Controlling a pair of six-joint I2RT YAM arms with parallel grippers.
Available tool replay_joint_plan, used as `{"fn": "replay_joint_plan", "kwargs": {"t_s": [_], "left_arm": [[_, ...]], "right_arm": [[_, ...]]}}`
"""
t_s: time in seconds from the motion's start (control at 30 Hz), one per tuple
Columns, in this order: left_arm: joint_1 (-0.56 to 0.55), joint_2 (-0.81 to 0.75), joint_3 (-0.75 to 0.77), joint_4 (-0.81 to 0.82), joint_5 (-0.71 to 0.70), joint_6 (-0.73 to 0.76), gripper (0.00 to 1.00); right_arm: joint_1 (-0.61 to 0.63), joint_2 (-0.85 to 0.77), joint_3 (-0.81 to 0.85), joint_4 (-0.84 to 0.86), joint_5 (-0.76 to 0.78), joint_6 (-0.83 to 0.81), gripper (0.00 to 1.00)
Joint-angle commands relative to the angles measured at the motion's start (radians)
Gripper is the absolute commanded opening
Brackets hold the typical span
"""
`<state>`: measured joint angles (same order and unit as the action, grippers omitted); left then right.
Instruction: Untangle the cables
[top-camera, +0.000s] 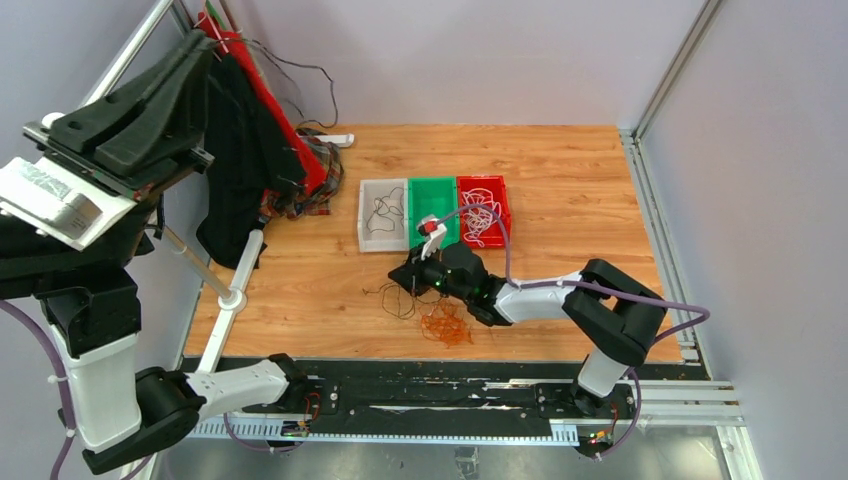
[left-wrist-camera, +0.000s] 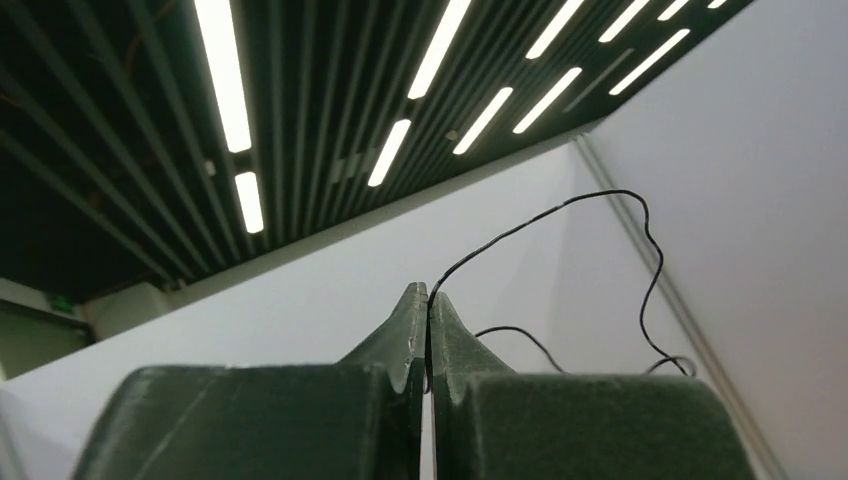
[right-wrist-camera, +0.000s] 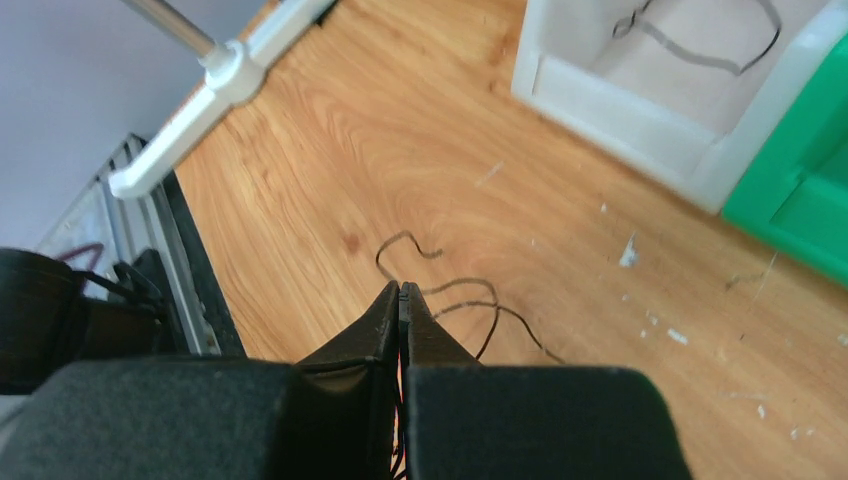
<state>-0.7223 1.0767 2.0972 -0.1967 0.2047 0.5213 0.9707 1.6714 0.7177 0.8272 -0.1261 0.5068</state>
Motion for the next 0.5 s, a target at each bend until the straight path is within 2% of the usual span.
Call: {"fn": "replay_joint_plan", "kwargs": {"t_s": [0.0,0.07,0.17,0.33,0.47], "left_arm": [[-0.002,0.005,-0.027,0.202,-0.097,0.121,0.01],[-0.002,0.027,0.001,0.198,-0.116,0.130,0.01],[-0.002,0.039,0.012,0.048,-0.074,0.132,0.00],[-0.002,-0.063,-0.280,-0.030,-0.079,0.123,0.01],[-0.001,-0.076,-0.451,-0.107,-0.212,0.157,0.00]], "right_arm": [[0.039,0.031,-0.003,-0.091,0.081,-0.048,0.01],[0.040,0.036,-0.009,-0.089,0.068,-0.051,0.01],[0.042,0.030,-0.006,-0.069,0.051,-0.045,0.01],[0.042,-0.027,0.003,-0.072,0.050,-0.044,0.01],[0.033,-0.104,-0.006,-0.109,0.093,-0.058,0.01]]}}
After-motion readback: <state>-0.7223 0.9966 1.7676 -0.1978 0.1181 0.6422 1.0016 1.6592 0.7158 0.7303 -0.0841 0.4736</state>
